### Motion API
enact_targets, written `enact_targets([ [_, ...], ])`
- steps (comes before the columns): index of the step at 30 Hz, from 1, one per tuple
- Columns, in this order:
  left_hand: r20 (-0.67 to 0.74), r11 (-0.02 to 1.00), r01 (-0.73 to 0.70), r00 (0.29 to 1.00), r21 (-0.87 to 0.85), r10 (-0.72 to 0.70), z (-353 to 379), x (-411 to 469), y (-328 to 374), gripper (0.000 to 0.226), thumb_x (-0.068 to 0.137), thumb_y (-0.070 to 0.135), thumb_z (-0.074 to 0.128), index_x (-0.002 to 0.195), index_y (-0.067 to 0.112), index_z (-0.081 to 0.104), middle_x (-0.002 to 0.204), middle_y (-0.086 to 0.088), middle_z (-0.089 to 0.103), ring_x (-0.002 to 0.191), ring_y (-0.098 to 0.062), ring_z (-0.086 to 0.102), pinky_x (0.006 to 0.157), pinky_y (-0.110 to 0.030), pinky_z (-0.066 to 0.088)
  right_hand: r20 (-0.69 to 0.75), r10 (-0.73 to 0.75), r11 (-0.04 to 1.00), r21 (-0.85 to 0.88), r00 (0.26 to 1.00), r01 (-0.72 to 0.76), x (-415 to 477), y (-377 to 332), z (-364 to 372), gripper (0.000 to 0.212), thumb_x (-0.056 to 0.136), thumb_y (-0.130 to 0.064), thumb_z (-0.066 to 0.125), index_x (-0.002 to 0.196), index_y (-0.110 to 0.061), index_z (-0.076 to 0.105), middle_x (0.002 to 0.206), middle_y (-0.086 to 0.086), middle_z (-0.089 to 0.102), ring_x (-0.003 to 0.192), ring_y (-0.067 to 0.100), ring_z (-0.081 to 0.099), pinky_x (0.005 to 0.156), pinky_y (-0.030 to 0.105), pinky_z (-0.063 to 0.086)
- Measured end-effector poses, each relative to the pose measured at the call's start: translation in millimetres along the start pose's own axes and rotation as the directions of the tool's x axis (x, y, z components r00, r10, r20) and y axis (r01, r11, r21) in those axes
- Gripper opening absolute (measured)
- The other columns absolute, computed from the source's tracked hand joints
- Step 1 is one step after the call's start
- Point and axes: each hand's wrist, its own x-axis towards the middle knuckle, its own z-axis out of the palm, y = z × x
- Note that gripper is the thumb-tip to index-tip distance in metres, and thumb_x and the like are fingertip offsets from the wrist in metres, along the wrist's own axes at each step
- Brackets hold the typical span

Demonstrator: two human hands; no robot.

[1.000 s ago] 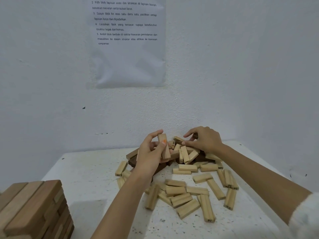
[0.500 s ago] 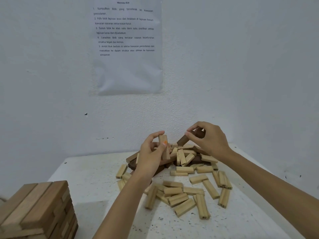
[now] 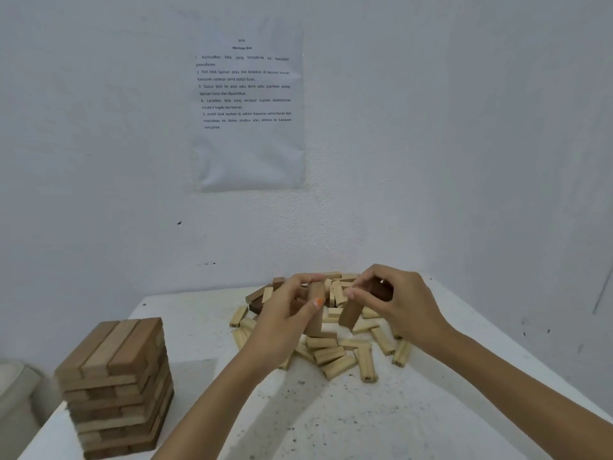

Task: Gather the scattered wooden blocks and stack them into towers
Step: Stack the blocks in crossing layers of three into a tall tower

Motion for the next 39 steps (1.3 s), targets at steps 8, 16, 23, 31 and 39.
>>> enact_targets([
  [8,0.078,0.994,0.109,0.991,0.008,-0.109,-7,-58,-8,0.025,0.092,0.011,0.061,0.112,0.026,0.063,0.103,-0.002,0.059,0.086,-0.02,0.065,0.065,-0.03,0.058,0.055,0.059,0.986,0.153,0.997,-0.066,-46,-15,27,0.01,0.08,-0.046,0.071,0.077,-0.037,0.068,0.066,-0.014,0.063,0.061,0.004,0.052,0.063,0.033,0.043],
  [16,0.092,0.96,0.274,0.959,-0.05,-0.269,-22,-91,-14,0.026,0.095,0.006,0.054,0.117,0.019,0.062,0.1,-0.013,0.056,0.09,-0.02,0.064,0.062,-0.025,0.055,0.173,0.129,0.967,0.196,0.977,-0.162,-68,-27,54,0.018,0.085,-0.042,0.068,0.082,-0.024,0.067,0.054,-0.017,0.051,0.054,0.003,0.043,0.058,0.026,0.034],
  [23,0.065,0.954,0.299,0.953,-0.028,-0.297,-26,-113,-18,0.024,0.094,0.011,0.058,0.115,0.022,0.064,0.093,-0.006,0.056,0.081,-0.012,0.061,0.071,-0.028,0.053,0.238,0.193,0.911,0.317,0.952,-0.264,-82,-36,68,0.026,0.084,-0.039,0.07,0.079,-0.014,0.067,0.057,-0.009,0.046,0.058,0.009,0.041,0.061,0.027,0.033],
  [31,0.018,0.939,0.259,0.963,0.225,-0.27,-25,-114,-24,0.025,0.096,0.024,0.055,0.121,0.026,0.059,0.102,0.004,0.056,0.088,-0.01,0.055,0.083,-0.033,0.051,0.259,0.234,0.926,0.236,0.937,-0.296,-91,-40,74,0.021,0.085,-0.037,0.07,0.075,-0.02,0.065,0.075,-0.001,0.061,0.07,0.008,0.053,0.07,0.027,0.046],
  [39,-0.016,0.913,0.24,0.968,0.331,-0.249,-22,-113,-27,0.027,0.096,0.019,0.054,0.122,0.019,0.06,0.113,0.002,0.05,0.09,0.001,0.051,0.072,-0.01,0.042,0.224,0.28,0.945,0.108,0.934,-0.309,-95,-42,75,0.035,0.097,-0.041,0.05,0.088,-0.011,0.065,0.077,0.003,0.06,0.067,0.011,0.051,0.062,0.025,0.038],
])
